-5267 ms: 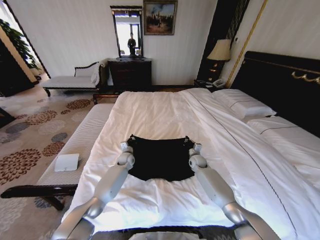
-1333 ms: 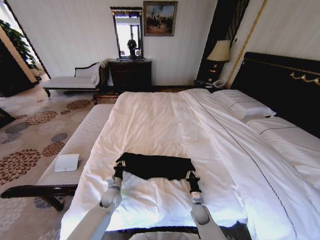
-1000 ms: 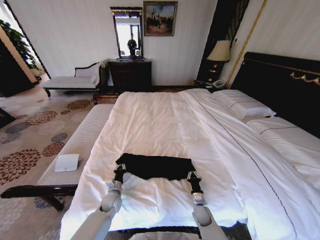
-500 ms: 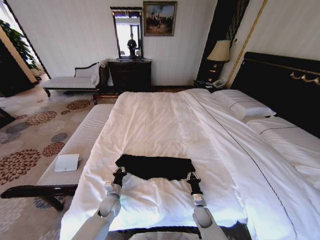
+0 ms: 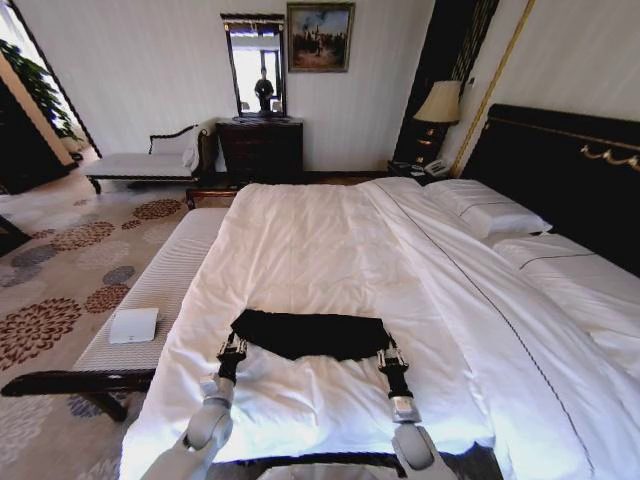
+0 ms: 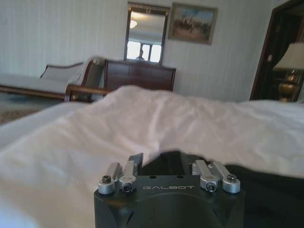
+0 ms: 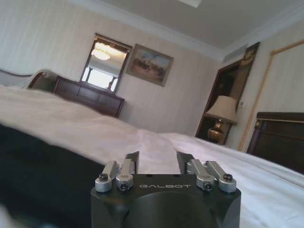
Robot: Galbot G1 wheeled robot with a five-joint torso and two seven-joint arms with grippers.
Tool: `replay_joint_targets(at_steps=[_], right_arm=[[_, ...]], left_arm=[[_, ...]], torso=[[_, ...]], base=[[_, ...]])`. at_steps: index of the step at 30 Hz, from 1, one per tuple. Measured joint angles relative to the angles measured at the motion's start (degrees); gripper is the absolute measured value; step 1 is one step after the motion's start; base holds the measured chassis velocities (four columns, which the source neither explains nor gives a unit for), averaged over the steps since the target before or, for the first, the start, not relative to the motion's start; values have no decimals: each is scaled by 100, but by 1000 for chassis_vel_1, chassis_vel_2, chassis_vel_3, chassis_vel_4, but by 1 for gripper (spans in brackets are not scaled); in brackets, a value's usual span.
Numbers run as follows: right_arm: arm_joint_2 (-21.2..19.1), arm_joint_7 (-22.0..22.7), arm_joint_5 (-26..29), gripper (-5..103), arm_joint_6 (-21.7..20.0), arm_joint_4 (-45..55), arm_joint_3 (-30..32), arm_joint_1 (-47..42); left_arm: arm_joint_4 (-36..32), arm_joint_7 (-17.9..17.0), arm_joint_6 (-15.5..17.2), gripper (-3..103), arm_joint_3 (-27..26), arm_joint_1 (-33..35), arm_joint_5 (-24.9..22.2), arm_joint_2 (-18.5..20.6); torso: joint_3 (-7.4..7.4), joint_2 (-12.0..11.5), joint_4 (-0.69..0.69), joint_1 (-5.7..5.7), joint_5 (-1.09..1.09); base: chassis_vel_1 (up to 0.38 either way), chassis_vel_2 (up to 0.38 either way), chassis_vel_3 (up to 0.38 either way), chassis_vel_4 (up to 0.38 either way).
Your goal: Fold the clothes on the bed.
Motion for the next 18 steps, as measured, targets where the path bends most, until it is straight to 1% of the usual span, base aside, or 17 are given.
replay_joint_targets(at_steps=[1,2,3,4,5,6,7,9,10,11,13,14,15,16,18], right_arm=[[-45,-5,170,47,-146,311,12,-152],[-161,-50,552,52,-467,818,-6,-329],[-238,-68,804,58,-684,1088,-34,-386],[-238,-68,804,58,-684,1088,-34,-386],[-332,-86,1085,64,-948,1354,-77,-398],[-377,-90,1195,64,-1055,1449,-96,-383],[-528,-100,1474,69,-1310,1606,-182,-256],[-723,-110,1704,80,-1475,1525,-367,44],[-723,-110,1704,80,-1475,1525,-367,44],[-783,-111,1760,80,-1506,1435,-441,167],[-964,-114,1965,90,-1597,1193,-698,506],[-1043,-115,2115,95,-1688,1114,-847,687],[-1043,-115,2115,95,-1688,1114,-847,687],[-1078,-126,2216,98,-1757,1065,-959,815],[-1098,-169,2367,99,-1859,924,-1185,1037]], left_arm=[[-175,20,-3,55,-81,88,8,64],[-444,33,3,60,-151,147,12,162],[-650,33,48,66,-161,148,-4,243],[-650,33,48,66,-161,148,-4,243],[-844,9,131,66,-122,103,-48,336],[-961,-14,192,71,-77,52,-82,396],[-1186,-83,388,76,69,-131,-143,512],[-1286,-168,719,87,404,-546,-199,649],[-1286,-168,719,87,404,-546,-199,649],[-1254,-180,796,87,555,-740,-221,676],[-945,-258,914,97,1034,-1376,-286,688],[-699,-307,980,99,1310,-1727,-404,615],[-699,-307,980,99,1310,-1727,-404,615],[-485,-367,1058,100,1523,-2007,-582,532],[-2,-481,1235,100,1916,-2474,-990,322]], torso=[[0,0,0,0,0],[0,0,0,0,0],[-1,1,-1,-1,-2],[-1,1,-1,-1,-2],[0,1,0,-1,0],[0,1,0,-1,0],[0,1,0,-1,-1],[0,1,0,0,1],[0,1,0,0,1],[0,0,1,0,1],[2,-1,-1,1,2],[2,-1,0,2,1],[2,-1,0,2,1],[2,-1,-1,2,-1],[2,-1,-2,2,0]], base=[[0,0,0,0],[0,0,0,0],[0,0,0,0],[0,0,0,0],[0,0,0,0],[0,0,0,0],[0,0,0,0],[0,0,0,0],[0,0,0,0],[0,0,0,0],[0,0,0,0],[0,0,0,0],[0,0,0,0],[0,0,0,0],[0,0,0,0]])
